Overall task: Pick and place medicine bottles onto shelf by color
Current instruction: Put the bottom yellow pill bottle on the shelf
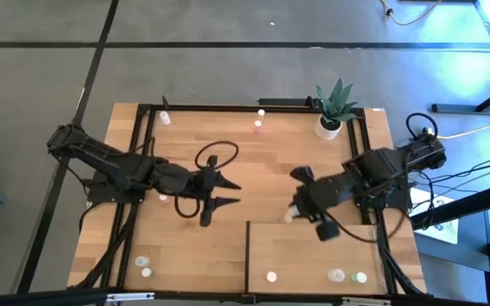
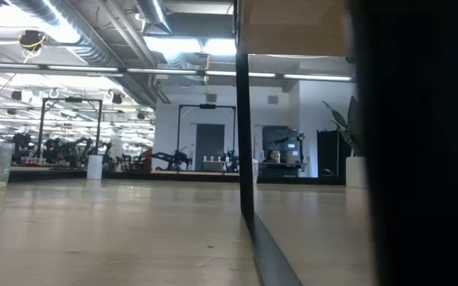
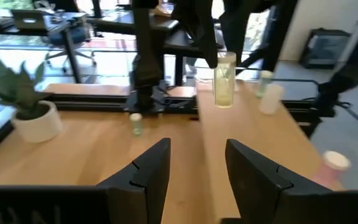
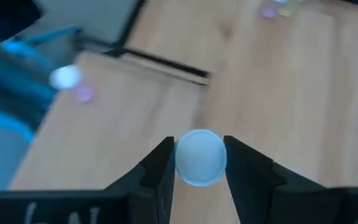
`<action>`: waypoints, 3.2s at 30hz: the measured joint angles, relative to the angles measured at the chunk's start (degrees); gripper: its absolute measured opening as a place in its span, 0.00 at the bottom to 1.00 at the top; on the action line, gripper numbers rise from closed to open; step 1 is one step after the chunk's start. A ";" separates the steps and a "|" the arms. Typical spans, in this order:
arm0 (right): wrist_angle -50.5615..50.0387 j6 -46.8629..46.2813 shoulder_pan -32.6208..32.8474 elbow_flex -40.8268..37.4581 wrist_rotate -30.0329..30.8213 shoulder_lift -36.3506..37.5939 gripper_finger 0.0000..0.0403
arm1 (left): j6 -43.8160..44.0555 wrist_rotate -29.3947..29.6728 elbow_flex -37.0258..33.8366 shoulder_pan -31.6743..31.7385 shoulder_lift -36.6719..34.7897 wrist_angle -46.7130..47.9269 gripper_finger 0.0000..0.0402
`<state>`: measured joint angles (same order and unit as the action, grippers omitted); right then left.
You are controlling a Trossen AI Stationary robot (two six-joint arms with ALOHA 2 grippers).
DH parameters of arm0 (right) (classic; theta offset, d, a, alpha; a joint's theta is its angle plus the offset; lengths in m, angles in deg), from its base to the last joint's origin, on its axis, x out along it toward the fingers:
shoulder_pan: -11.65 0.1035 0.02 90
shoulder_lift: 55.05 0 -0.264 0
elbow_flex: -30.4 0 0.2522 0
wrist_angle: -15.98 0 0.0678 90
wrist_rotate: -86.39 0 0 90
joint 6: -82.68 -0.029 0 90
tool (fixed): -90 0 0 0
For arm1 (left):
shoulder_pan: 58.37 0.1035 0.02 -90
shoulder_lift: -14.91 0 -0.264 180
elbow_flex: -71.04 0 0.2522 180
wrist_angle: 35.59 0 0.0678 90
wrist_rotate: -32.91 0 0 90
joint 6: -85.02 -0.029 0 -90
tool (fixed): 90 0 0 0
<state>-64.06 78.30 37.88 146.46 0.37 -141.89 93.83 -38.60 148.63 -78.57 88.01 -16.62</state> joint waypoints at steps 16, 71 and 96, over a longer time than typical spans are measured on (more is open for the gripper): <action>2.45 4.65 11.30 -0.09 -4.05 -4.44 0.31 | 1.29 0.63 0.00 -5.12 0.57 0.17 0.37; 6.51 0.48 17.58 -0.66 -5.56 -15.59 0.36 | 0.04 0.38 0.00 -8.71 0.57 0.11 0.37; 9.94 1.92 17.58 -3.17 -5.53 -15.78 0.36 | 0.04 0.30 0.00 -8.71 0.57 0.11 0.37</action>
<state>-54.12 80.22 55.46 143.29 -5.16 -157.68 93.88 -38.30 148.63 -87.27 88.58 -16.51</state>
